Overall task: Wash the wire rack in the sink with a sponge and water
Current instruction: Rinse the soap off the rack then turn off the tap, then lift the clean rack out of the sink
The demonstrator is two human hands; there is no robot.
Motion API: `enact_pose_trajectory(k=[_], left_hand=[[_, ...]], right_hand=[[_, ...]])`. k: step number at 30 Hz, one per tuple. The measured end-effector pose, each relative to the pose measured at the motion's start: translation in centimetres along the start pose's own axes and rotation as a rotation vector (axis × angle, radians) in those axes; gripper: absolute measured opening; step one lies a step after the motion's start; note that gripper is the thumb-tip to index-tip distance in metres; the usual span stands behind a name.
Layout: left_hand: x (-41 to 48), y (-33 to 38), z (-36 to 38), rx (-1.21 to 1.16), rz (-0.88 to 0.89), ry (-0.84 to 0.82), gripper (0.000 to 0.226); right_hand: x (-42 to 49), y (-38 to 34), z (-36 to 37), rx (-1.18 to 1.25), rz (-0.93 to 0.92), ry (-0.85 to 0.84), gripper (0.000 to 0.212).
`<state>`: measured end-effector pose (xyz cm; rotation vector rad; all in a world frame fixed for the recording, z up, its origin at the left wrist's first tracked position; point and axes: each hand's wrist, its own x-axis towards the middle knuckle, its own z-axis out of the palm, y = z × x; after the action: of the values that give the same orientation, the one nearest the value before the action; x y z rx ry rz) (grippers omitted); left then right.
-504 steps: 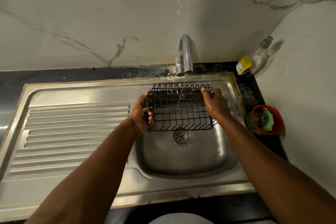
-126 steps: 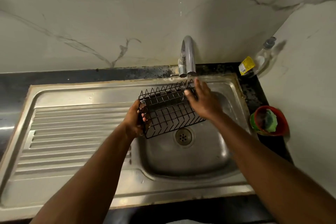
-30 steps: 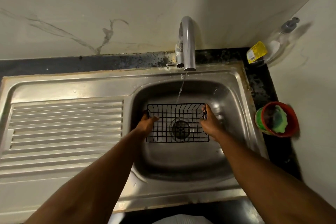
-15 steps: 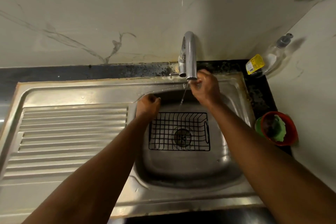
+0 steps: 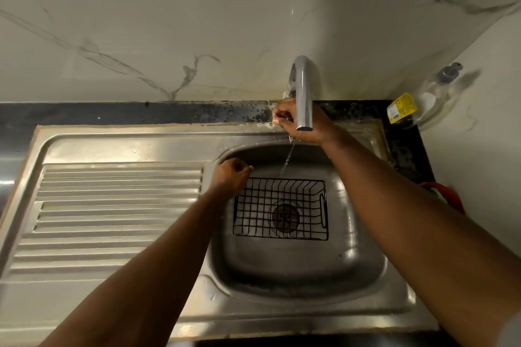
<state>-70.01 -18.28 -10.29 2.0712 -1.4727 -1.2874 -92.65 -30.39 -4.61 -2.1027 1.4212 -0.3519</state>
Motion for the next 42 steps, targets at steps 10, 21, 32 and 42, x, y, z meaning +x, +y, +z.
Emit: enact_pose_trajectory(k=[10,21,32,42], left_hand=[[-0.6,-0.7,1.9,0.103,0.053,-0.183,0.01],[-3.6,-4.5,5.8,1.083,0.338,-0.703,0.06],[-4.1,-3.0,1.8,0.617,0.376,-0.525,0.021],[-4.5,4.6,-2.8,0.257,0.254,-0.423,0.022]], right_hand=[[-4.6,-0.5,2.1,0.537,0.244,0.541,0.016],[-22.0,8.6,13.1,-0.319,0.19,-0.151,0.051],[-22.1,8.3,10.1,-0.083,0.339,-0.228,0.073],[-20.5,2.2,3.9,0.636,0.785,0.238,0.081]])
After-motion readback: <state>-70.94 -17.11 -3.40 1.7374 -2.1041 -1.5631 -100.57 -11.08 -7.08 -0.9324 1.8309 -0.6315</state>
